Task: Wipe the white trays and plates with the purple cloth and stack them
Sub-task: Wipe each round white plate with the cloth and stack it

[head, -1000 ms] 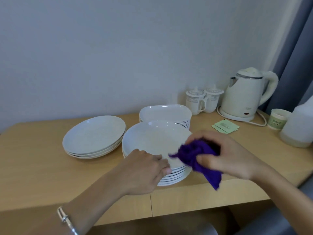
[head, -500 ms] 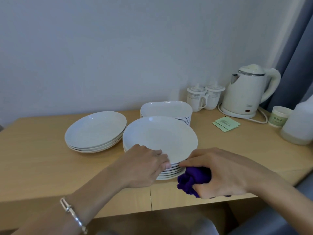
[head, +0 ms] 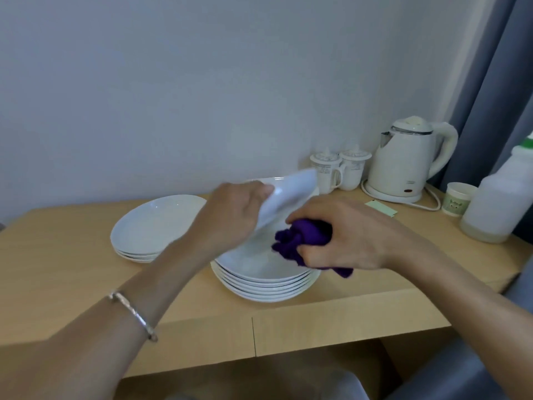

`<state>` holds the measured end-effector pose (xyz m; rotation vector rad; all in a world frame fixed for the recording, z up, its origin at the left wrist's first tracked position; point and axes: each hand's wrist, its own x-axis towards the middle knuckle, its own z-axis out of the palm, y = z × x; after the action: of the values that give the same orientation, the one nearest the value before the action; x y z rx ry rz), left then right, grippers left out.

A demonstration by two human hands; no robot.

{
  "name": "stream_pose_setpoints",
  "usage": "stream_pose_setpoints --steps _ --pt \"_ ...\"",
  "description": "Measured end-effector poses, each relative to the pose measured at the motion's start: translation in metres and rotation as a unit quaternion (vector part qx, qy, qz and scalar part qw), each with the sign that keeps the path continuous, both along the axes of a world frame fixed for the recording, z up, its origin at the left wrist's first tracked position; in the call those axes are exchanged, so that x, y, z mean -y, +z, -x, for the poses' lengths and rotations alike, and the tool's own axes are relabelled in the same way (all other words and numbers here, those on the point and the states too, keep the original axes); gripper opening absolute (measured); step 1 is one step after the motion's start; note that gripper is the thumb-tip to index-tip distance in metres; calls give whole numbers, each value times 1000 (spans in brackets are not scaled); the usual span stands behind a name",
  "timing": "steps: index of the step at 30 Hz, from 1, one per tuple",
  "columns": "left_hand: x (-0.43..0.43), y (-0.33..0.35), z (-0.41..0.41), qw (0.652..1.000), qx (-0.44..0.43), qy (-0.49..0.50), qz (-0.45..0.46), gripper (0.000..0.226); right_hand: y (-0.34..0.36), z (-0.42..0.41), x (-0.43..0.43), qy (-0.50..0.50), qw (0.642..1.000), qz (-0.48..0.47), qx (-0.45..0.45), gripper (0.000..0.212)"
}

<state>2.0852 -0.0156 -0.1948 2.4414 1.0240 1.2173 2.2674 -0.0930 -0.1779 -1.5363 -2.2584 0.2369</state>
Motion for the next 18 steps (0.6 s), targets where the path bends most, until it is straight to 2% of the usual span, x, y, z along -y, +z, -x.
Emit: stream_pose_setpoints --steps 2,4,6,8,12,14,16,18 --pt "-10 17 6 990 114 48 65 42 11 3 -5 -35 997 -46 -46 45" --pt "-18 28 15 960 234 60 142 38 19 4 -12 -66 989 -88 -102 40" --pt "-24 33 21 904 368 41 212 34 25 4 -21 -96 976 -127 -146 37" --pt "-28 28 21 843 453 37 288 31 23 8 -30 -119 961 -148 -199 38" --pt "-35 -4 20 740 531 57 408 24 3 21 -46 -144 945 -142 -256 37" --pt "-40 -22 22 701 549 72 450 23 -11 28 -55 -148 941 -131 -275 33" --pt "-45 -35 23 685 552 87 468 25 -26 35 -66 -146 940 -117 -284 35" --pt "-48 -40 22 679 549 100 477 26 -42 42 -77 -130 948 -92 -276 47"
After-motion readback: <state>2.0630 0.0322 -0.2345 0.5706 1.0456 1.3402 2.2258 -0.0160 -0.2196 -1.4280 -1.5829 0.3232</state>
